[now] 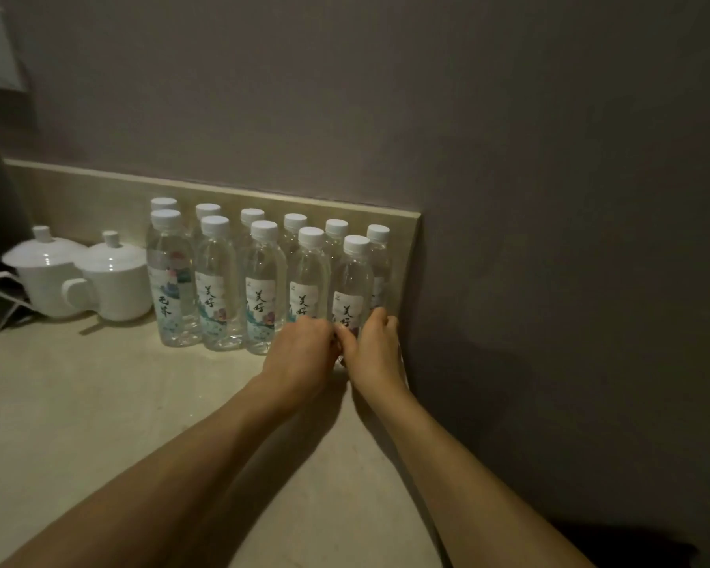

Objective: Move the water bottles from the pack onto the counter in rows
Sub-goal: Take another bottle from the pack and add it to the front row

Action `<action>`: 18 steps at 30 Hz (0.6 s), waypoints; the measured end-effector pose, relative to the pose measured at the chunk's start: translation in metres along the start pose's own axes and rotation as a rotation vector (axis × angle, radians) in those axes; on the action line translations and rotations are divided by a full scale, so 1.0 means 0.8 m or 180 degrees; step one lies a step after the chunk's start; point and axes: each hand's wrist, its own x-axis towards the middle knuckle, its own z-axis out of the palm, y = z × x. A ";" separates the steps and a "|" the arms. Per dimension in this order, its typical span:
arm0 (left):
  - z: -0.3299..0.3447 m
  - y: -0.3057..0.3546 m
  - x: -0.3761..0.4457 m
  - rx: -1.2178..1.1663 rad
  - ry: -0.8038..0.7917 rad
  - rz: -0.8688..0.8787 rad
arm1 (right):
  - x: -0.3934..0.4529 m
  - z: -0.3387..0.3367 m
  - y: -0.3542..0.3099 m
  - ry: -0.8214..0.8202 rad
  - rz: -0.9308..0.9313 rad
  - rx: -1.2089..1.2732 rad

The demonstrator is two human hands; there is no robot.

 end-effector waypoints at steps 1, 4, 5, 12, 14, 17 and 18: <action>0.001 -0.002 0.002 0.0002 -0.0006 0.0002 | 0.001 0.001 -0.001 0.0004 0.0020 -0.0011; 0.005 -0.003 0.004 0.0039 -0.0006 0.0009 | 0.004 0.004 -0.003 0.0031 0.0067 -0.0060; 0.006 -0.003 0.006 0.0036 0.0010 0.0015 | 0.006 0.004 -0.003 0.0033 0.0091 -0.0074; 0.010 -0.004 0.013 0.0072 -0.0054 0.0019 | 0.014 0.008 -0.004 0.0051 0.0136 -0.0119; 0.012 -0.006 0.014 0.0109 -0.0044 0.0021 | 0.015 0.009 -0.004 0.0075 0.0145 -0.0116; 0.014 -0.008 0.016 0.0087 -0.0056 0.0047 | 0.014 0.010 -0.004 0.0104 0.0134 -0.0099; 0.015 -0.008 0.016 0.0072 -0.0058 0.0058 | 0.014 0.010 -0.004 0.0103 0.0140 -0.0091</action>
